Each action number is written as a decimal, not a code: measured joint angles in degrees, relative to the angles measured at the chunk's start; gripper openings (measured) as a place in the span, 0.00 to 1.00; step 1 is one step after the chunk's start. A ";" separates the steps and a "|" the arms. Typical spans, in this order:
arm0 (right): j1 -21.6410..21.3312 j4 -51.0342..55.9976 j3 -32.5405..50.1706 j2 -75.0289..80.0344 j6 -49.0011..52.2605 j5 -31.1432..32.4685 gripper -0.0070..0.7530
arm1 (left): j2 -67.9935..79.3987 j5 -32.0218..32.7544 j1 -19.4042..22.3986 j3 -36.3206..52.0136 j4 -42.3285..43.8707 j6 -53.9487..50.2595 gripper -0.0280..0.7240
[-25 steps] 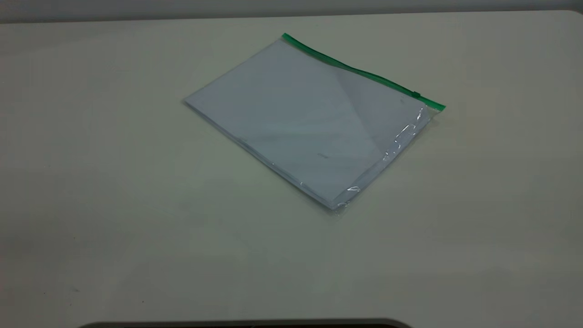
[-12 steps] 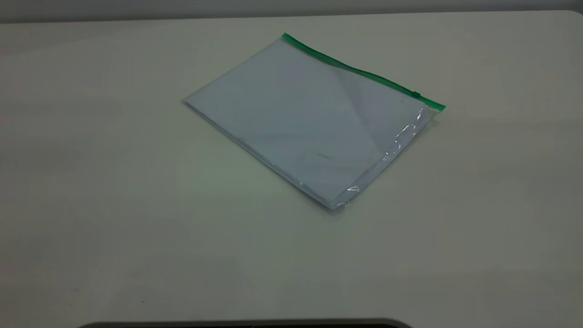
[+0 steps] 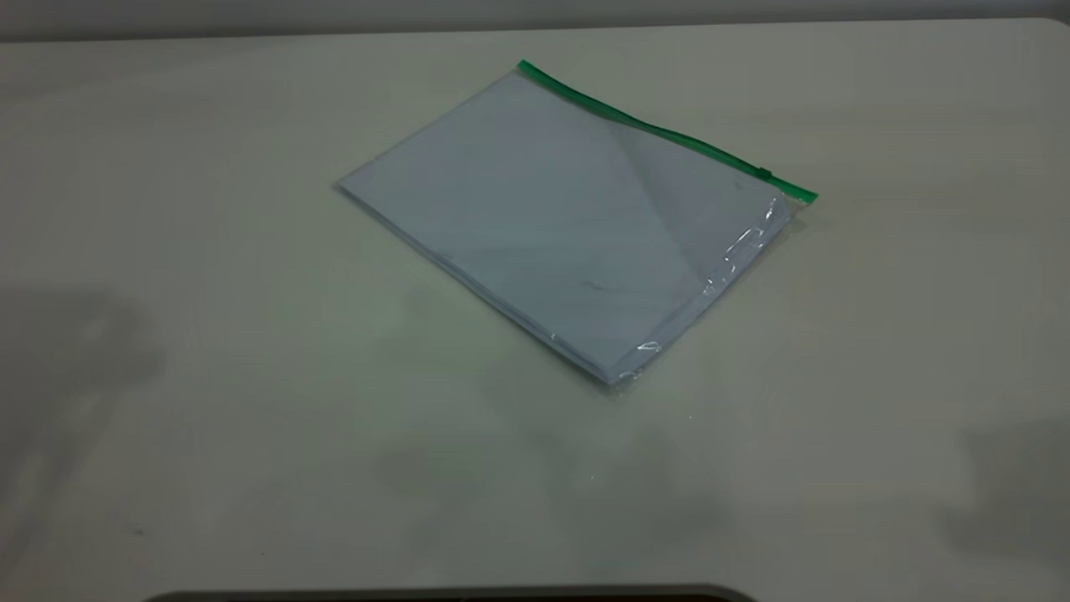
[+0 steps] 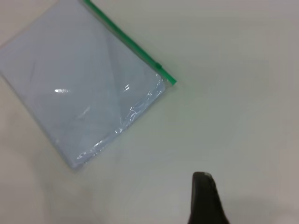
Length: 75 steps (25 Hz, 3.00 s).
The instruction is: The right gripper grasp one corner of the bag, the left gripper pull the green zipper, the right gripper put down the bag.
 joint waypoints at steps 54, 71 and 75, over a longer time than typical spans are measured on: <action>-7.76 66.42 -41.05 94.45 -80.27 9.17 0.78 | 39.66 9.06 -4.01 -21.14 -21.02 28.38 0.80; -7.87 71.40 -43.17 97.46 -87.58 19.49 0.05 | 39.66 8.13 -4.01 -21.14 -21.07 33.89 0.80; -6.40 66.67 -47.79 97.46 -87.14 24.82 0.05 | 39.66 7.96 -4.01 -21.14 -22.62 45.55 0.80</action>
